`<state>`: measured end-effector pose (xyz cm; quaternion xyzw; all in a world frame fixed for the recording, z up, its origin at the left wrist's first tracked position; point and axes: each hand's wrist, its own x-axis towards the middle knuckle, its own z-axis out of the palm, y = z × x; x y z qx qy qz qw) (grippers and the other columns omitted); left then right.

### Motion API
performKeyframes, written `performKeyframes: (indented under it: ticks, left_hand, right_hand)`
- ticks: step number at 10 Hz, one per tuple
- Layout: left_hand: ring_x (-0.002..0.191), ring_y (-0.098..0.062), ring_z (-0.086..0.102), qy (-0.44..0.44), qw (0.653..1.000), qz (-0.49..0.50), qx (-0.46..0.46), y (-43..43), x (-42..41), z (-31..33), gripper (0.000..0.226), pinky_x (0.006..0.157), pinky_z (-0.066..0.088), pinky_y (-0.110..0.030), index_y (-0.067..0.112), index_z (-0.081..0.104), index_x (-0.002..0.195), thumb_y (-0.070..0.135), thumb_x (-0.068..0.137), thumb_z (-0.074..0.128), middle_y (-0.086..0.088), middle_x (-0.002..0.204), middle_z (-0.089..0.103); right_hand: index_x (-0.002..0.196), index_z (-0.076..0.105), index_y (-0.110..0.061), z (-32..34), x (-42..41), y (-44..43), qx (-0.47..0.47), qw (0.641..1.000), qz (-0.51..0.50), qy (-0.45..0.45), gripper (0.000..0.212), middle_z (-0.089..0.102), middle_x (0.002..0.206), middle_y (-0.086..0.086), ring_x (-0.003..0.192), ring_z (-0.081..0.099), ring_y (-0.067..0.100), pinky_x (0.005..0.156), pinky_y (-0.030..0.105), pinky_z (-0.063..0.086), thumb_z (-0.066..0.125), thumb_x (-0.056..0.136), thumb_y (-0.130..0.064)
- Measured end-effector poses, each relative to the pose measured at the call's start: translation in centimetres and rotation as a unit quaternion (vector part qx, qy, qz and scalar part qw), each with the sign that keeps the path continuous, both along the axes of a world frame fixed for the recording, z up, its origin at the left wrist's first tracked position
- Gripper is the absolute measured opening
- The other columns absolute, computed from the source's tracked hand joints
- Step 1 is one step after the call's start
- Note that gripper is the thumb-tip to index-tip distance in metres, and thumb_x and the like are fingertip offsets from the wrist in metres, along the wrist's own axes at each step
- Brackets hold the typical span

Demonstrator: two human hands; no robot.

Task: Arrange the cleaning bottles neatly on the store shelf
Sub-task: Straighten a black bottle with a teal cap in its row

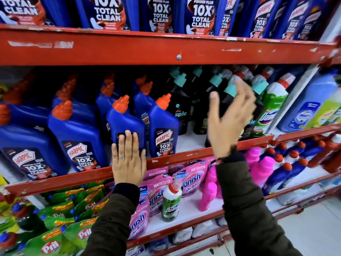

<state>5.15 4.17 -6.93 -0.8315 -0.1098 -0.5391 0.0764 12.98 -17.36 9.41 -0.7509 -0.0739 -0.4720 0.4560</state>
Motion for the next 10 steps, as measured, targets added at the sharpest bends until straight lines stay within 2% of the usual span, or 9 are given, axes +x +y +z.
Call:
performKeyframes:
  ticks: [1,2,4,5,6,7,9,10]
  left_hand:
    - [0.158,-0.021,-0.014,-0.004,1.0,-0.003,-0.003,-0.1,0.0,0.1,0.079,0.13,-0.005,-0.042,0.008,-0.005,0.163,0.03,0.103,0.042,-0.007,0.17,-0.016]
    - [0.158,-0.021,-0.013,-0.004,1.0,-0.001,-0.005,-0.1,0.1,0.0,0.079,0.13,-0.004,-0.042,0.008,-0.004,0.163,0.03,0.103,0.042,-0.008,0.17,-0.015]
    - [0.159,-0.022,-0.011,-0.009,1.0,-0.002,-0.001,0.1,0.3,-0.2,0.078,0.13,-0.003,-0.043,0.007,-0.001,0.163,0.029,0.103,0.043,-0.008,0.17,-0.012]
    - [0.159,-0.023,-0.01,-0.009,1.0,-0.004,-0.001,0.1,0.2,-0.3,0.078,0.13,-0.002,-0.044,0.007,0.0,0.164,0.029,0.103,0.042,-0.008,0.17,-0.011]
    - [0.159,-0.023,-0.01,-0.009,1.0,-0.005,-0.001,0.2,0.3,-0.3,0.077,0.13,-0.002,-0.044,0.007,0.0,0.164,0.029,0.103,0.041,-0.009,0.17,-0.011]
    - [0.159,-0.023,-0.009,-0.009,1.0,-0.007,0.002,0.2,0.3,-0.4,0.077,0.13,-0.002,-0.044,0.007,0.0,0.164,0.03,0.103,0.041,-0.009,0.17,-0.011]
    - [0.159,-0.023,-0.009,-0.011,1.0,-0.008,0.0,0.2,0.3,-0.3,0.077,0.13,-0.002,-0.044,0.007,0.0,0.164,0.03,0.103,0.041,-0.009,0.17,-0.01]
    - [0.159,-0.023,-0.01,-0.01,1.0,-0.01,-0.001,0.1,0.3,-0.2,0.078,0.13,-0.003,-0.044,0.007,-0.001,0.163,0.03,0.103,0.042,-0.009,0.17,-0.011]
  right_hand:
    - [0.16,0.036,-0.011,1.4,3.4,-3.5,0.033,0.996,-0.052,0.067,0.07,0.037,0.162,0.013,0.15,0.035,0.032,0.123,0.042,0.023,0.058,0.102,-0.042]
    - [0.162,0.031,-0.008,1.5,6.5,-6.2,0.027,0.988,-0.062,0.138,0.072,0.033,0.164,0.014,0.153,0.031,0.035,0.125,0.045,0.022,0.058,0.102,-0.04]
    - [0.157,0.038,-0.006,-0.1,9.5,-8.0,-0.019,0.974,-0.065,0.215,0.079,0.041,0.159,0.019,0.148,0.035,0.038,0.12,0.047,0.029,0.07,0.096,-0.045]
    - [0.151,0.046,-0.003,-0.8,10.4,-8.4,-0.028,0.975,-0.044,0.214,0.074,0.049,0.153,0.02,0.143,0.041,0.041,0.118,0.047,0.03,0.073,0.095,-0.043]
    - [0.142,0.05,0.006,-1.1,10.6,-8.6,-0.023,0.984,-0.017,0.175,0.067,0.055,0.143,0.025,0.135,0.048,0.043,0.117,0.044,0.031,0.074,0.095,-0.035]
    - [0.139,0.052,0.008,-1.1,9.1,-8.8,-0.013,0.992,-0.027,0.123,0.067,0.058,0.138,0.026,0.131,0.049,0.044,0.114,0.044,0.031,0.073,0.095,-0.038]
    - [0.133,0.062,-0.006,1.7,4.4,-8.8,-0.013,0.997,-0.057,0.04,0.067,0.068,0.129,0.012,0.122,0.05,0.042,0.099,0.04,0.039,0.075,0.088,-0.053]
    - [0.127,0.068,-0.014,2.8,1.7,-8.3,-0.021,0.999,-0.033,0.031,0.065,0.073,0.121,0.005,0.117,0.053,0.037,0.093,0.035,0.041,0.077,0.082,-0.06]
